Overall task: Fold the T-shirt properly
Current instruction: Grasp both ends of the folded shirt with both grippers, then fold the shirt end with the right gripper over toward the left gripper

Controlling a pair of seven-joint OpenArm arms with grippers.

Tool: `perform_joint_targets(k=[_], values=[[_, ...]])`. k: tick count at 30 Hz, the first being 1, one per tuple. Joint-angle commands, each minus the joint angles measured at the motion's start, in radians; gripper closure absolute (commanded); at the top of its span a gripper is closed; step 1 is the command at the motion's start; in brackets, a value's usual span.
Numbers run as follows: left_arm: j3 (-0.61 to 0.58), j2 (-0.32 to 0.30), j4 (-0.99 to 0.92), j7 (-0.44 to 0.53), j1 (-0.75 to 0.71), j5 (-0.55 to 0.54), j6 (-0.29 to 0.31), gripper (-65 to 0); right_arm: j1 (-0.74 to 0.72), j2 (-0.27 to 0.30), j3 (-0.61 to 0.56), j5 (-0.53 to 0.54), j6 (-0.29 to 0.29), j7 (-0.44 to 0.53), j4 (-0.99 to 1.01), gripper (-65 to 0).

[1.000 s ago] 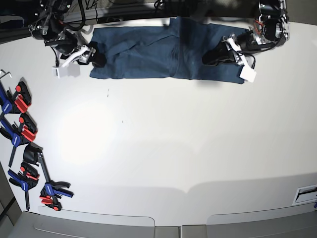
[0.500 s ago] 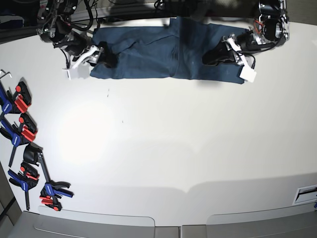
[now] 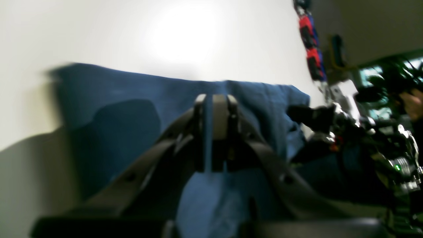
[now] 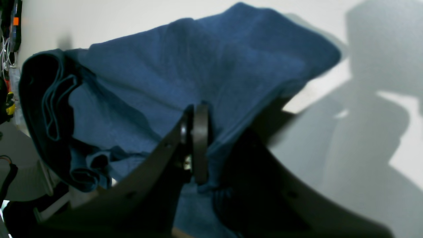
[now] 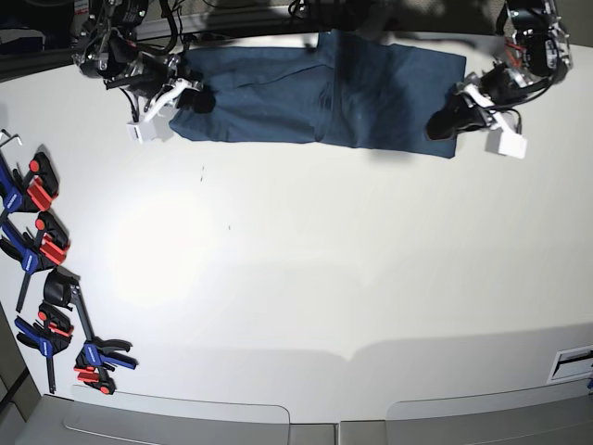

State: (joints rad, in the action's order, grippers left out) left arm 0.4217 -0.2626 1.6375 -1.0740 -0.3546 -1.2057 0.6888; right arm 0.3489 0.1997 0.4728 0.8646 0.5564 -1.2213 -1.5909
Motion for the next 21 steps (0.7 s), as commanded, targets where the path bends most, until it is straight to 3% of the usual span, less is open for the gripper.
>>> perform_joint_targets(k=[1,7,11,16,21], values=[[0.021,-0.021,0.019,0.011,-0.001,0.003,0.009,0.0,-0.005,0.013,0.003,0.043,0.005,0.008,-0.025,0.0],[0.069,-0.084,0.018,0.071,-0.057,0.212,0.009,0.0,-0.005,0.014,0.003,0.169,0.01,-0.05,-0.135,0.0],[0.068,-0.086,0.018,0.163,-0.106,0.323,0.009,0.0,-0.005,-0.013,0.003,0.216,0.013,-0.085,-0.241,0.0],[0.068,-0.086,0.017,0.18,-0.126,0.341,0.009,0.0,-0.005,-0.114,-0.026,0.22,0.025,-0.084,-0.349,0.0],[0.068,-0.086,0.017,0.181,-0.125,0.341,0.009,0.0,-0.005,-0.201,-0.206,0.185,0.039,-0.037,-0.371,0.0]])
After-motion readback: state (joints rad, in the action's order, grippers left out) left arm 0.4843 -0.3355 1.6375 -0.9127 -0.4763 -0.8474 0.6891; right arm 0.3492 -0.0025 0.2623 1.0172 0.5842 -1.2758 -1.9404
